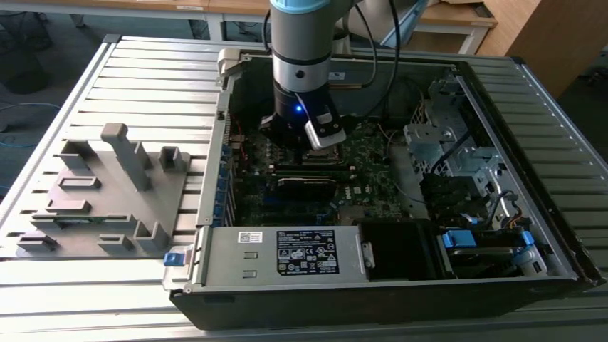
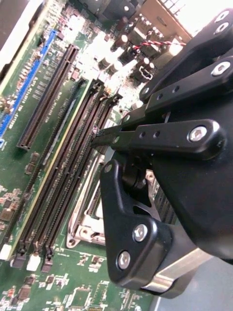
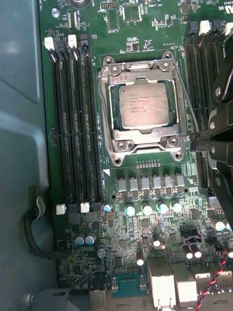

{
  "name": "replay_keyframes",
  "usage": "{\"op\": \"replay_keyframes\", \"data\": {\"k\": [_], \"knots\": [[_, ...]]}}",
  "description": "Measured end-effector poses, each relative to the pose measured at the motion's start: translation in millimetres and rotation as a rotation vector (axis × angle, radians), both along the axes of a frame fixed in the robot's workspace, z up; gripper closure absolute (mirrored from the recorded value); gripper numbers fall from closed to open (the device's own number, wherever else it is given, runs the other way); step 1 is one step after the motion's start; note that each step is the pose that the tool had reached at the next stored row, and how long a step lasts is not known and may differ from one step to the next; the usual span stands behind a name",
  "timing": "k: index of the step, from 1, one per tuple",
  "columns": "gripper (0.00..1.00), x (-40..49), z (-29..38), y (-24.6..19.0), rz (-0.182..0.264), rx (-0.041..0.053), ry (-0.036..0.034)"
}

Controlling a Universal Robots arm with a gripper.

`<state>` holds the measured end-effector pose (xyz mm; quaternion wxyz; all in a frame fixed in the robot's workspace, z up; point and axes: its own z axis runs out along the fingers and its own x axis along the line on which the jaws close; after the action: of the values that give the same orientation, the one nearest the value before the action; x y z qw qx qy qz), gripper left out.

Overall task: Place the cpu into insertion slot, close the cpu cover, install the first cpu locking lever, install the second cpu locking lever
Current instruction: 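Install the second cpu locking lever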

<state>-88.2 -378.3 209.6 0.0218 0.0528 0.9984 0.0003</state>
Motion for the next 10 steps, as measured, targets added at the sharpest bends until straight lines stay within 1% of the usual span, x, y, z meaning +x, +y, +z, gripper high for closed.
{"op": "replay_keyframes", "data": {"k": [2, 4, 5, 7, 10], "knots": [[0.90, -0.3, -0.6, 0.0, 0.000, 0.0020, 0.0000], [0.90, -0.6, -1.3, 0.0, 0.000, 0.0082, 0.0000], [0.90, -0.7, -1.7, 0.1, 0.000, 0.0098, -0.0001], [0.90, -0.8, -1.8, 0.1, 0.000, 0.0110, 0.0001], [0.90, -1.0, -2.3, 0.0, 0.000, 0.0206, -0.0001]]}}
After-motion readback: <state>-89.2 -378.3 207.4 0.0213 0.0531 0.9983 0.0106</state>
